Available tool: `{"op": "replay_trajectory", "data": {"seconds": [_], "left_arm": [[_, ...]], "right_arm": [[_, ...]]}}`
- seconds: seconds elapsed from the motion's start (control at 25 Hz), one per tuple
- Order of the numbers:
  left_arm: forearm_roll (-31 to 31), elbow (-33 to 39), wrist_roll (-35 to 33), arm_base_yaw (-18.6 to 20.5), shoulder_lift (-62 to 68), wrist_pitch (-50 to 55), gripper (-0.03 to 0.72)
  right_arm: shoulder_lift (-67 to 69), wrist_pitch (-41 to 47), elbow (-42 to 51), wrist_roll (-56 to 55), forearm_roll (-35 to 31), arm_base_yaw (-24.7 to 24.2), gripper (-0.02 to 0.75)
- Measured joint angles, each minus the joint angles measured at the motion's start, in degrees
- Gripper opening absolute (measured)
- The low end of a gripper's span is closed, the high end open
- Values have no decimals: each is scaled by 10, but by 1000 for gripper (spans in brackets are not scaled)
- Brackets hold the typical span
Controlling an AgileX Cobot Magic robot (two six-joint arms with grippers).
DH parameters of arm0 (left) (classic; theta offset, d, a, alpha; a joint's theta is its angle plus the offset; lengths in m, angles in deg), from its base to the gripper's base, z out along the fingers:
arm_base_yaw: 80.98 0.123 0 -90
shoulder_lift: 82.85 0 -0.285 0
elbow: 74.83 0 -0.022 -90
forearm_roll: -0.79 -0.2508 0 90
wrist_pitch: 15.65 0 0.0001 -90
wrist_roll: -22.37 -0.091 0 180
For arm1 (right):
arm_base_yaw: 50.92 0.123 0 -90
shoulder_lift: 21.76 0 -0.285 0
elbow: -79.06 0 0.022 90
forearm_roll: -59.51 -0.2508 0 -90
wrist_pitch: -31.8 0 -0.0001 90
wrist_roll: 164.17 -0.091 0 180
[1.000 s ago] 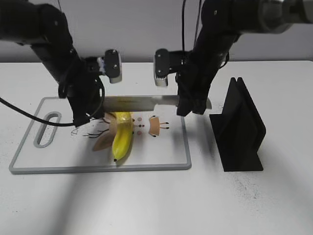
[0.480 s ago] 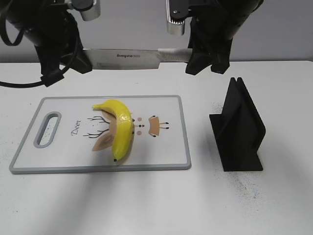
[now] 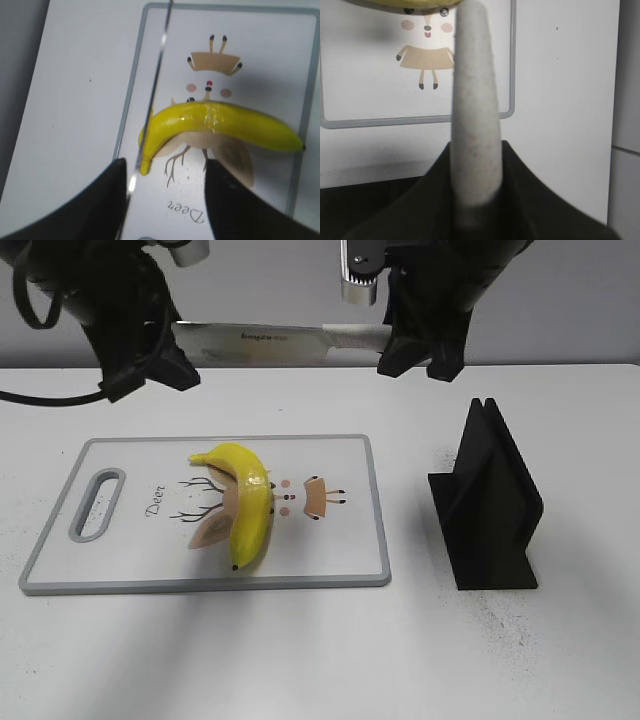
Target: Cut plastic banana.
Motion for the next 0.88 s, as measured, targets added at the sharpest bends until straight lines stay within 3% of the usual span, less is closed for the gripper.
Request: {"op": "replay_trajectory", "data": {"seconds": [0.04,0.12,0.24,0.32,0.52,0.64,0.76,0.88], "left_arm": [[5,0,22,0,0,-10,558],[10,1,43,0,-4,-19,605],[8,1,71,0,-19,-30,619],[-12,1,130,2,-34,-41,619],[-104,-1,392,45,-83,2,605],[-116,-1,515,91,-109,97,594],[-121,-1,556,137,-118,177,592],[-122,-1,570,172,-121,192,587]], "right_arm": [[0,-5,0,-1,0,0,160],[0,-9,0,-2,0,-1,160],[0,-9,0,-5,2,-2,160],[0,-7,0,-31,3,-2,160],[-6,-7,0,-291,67,-2,160],[-24,15,0,-448,108,-3,160],[-43,55,0,-541,126,-3,160],[-59,66,2,-657,133,-3,160]]}}
